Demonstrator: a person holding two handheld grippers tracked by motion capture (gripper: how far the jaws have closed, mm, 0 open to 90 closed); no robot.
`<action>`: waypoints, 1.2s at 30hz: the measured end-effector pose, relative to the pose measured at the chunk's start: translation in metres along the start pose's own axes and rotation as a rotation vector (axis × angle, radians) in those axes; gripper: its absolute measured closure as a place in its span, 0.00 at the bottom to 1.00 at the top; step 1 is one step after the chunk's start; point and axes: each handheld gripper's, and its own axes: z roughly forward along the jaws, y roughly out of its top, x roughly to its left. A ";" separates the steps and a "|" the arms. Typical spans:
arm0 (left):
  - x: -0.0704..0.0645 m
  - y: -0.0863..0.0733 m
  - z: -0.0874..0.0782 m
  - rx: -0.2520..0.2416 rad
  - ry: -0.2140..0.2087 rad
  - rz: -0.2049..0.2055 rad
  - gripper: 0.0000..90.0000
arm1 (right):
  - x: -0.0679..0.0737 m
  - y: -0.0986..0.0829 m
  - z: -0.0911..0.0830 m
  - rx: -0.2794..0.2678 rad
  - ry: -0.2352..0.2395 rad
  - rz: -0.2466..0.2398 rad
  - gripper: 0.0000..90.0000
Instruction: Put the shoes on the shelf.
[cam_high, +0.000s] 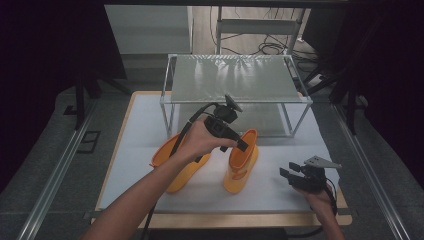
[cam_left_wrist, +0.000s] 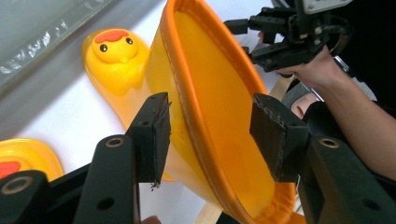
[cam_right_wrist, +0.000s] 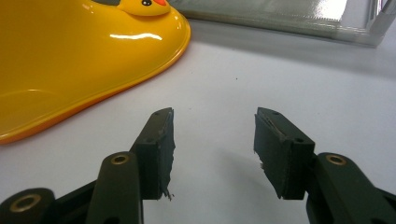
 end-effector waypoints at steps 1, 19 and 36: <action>0.001 0.000 0.003 0.010 0.008 -0.002 0.53 | 0.000 0.000 0.000 -0.001 -0.001 -0.002 0.53; 0.004 0.007 0.040 0.086 0.107 -0.012 0.72 | -0.004 0.000 -0.001 -0.006 -0.010 0.010 0.53; -0.004 0.005 0.009 0.028 0.125 0.026 0.98 | -0.006 0.000 -0.002 -0.002 -0.027 0.026 0.53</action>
